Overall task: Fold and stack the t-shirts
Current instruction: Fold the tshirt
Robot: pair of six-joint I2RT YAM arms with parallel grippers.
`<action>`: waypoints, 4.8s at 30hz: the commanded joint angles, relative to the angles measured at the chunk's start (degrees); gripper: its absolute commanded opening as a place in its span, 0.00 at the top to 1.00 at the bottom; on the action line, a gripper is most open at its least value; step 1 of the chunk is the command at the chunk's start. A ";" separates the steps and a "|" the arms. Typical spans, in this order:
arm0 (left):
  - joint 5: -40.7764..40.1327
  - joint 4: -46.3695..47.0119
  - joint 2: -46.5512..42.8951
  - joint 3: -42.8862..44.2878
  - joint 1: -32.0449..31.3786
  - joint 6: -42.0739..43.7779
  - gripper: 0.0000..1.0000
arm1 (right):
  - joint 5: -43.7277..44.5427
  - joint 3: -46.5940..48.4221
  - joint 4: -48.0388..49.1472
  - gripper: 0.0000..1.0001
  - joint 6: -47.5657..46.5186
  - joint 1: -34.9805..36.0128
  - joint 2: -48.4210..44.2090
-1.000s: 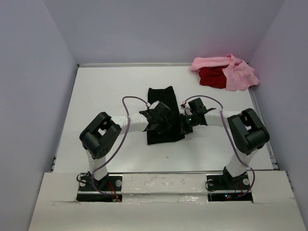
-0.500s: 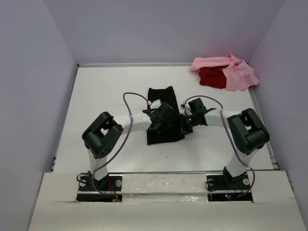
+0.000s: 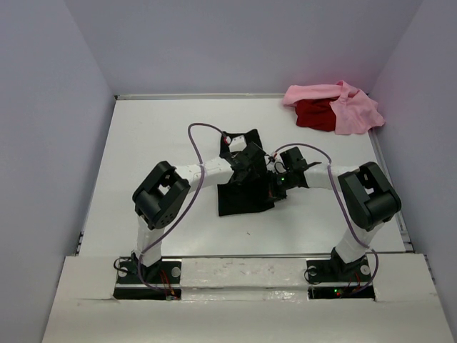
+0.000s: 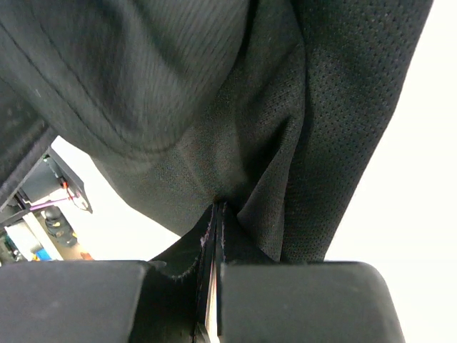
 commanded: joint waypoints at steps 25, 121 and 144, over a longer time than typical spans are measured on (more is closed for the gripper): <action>-12.42 -8.15 3.04 19.83 8.07 9.03 1.00 | 1.45 -2.59 -1.06 1.00 -1.67 0.38 -0.95; 37.85 29.18 -16.66 -32.01 11.60 -1.42 1.00 | 1.80 0.13 -2.82 1.00 -2.11 0.38 -1.13; 29.42 10.94 -9.27 -23.50 9.93 2.00 1.00 | 1.90 15.49 -15.29 0.92 -3.43 -1.98 -6.04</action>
